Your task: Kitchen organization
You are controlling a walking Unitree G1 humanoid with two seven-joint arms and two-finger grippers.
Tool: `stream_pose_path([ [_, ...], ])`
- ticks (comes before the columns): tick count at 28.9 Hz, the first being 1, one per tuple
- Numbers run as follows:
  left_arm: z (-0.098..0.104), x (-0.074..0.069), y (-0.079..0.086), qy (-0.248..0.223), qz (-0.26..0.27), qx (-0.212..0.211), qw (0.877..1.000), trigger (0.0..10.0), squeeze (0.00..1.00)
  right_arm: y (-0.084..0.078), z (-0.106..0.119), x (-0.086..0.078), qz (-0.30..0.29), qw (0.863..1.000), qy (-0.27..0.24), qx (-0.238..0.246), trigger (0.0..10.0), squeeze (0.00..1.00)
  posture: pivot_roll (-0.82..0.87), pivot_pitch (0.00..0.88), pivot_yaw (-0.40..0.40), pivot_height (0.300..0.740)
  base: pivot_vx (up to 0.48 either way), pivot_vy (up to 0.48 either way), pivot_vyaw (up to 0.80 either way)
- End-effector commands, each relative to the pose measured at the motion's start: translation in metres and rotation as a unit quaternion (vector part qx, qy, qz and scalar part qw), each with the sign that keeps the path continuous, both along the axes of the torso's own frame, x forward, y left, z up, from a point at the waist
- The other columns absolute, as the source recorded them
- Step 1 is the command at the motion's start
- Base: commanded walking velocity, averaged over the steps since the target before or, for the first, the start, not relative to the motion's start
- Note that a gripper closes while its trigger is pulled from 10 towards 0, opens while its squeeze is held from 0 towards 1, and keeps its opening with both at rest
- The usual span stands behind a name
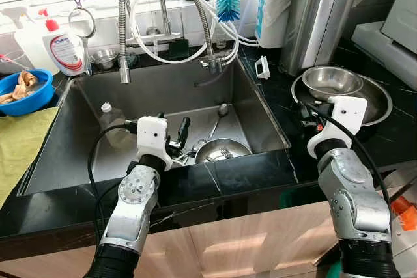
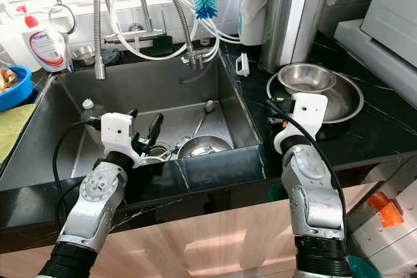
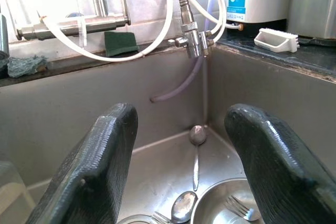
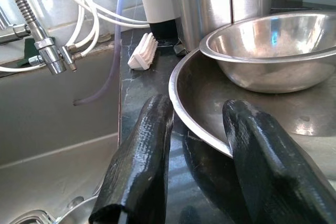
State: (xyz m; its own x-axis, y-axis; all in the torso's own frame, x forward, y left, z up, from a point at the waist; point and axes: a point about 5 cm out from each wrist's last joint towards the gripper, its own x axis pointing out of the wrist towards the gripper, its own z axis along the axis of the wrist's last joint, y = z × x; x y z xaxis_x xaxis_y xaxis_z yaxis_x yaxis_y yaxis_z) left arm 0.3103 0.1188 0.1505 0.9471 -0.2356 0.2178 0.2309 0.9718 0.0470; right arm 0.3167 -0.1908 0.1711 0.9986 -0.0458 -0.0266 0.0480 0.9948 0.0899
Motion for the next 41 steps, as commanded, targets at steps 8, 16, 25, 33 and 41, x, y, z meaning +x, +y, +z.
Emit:
stream_pose_path([
  [8,0.000,0.003,0.002,0.002,0.005,0.011,1.000,10.0,0.00,-0.002,-0.002,-0.008,-0.020,1.000,0.007,0.009,10.0,0.00,-0.11,0.000,0.086,0.740,0.000,0.000,0.00],
  [16,0.000,0.003,0.002,0.002,0.004,0.010,1.000,10.0,0.00,-0.012,0.002,-0.014,-0.058,0.998,0.002,0.001,10.0,0.00,-0.12,0.000,0.088,0.740,0.000,0.000,0.00],
  [25,0.000,0.004,0.002,0.003,0.003,0.011,1.000,10.0,0.00,-0.041,0.006,-0.029,-0.175,0.985,-0.007,0.001,10.0,0.00,-0.12,0.000,0.091,0.740,0.000,0.000,0.00],
  [33,0.000,0.004,0.002,0.003,0.003,0.011,1.000,10.0,0.00,-0.055,0.012,-0.036,-0.232,0.972,-0.028,-0.010,10.0,0.00,-0.12,0.000,0.093,0.740,0.000,0.000,0.00],
  [41,0.000,0.004,0.002,0.003,0.004,0.011,1.000,10.0,0.00,-0.013,0.036,-0.023,-0.084,0.991,-0.105,-0.011,10.0,0.00,-0.12,0.000,0.091,0.740,0.000,0.000,0.00],
])
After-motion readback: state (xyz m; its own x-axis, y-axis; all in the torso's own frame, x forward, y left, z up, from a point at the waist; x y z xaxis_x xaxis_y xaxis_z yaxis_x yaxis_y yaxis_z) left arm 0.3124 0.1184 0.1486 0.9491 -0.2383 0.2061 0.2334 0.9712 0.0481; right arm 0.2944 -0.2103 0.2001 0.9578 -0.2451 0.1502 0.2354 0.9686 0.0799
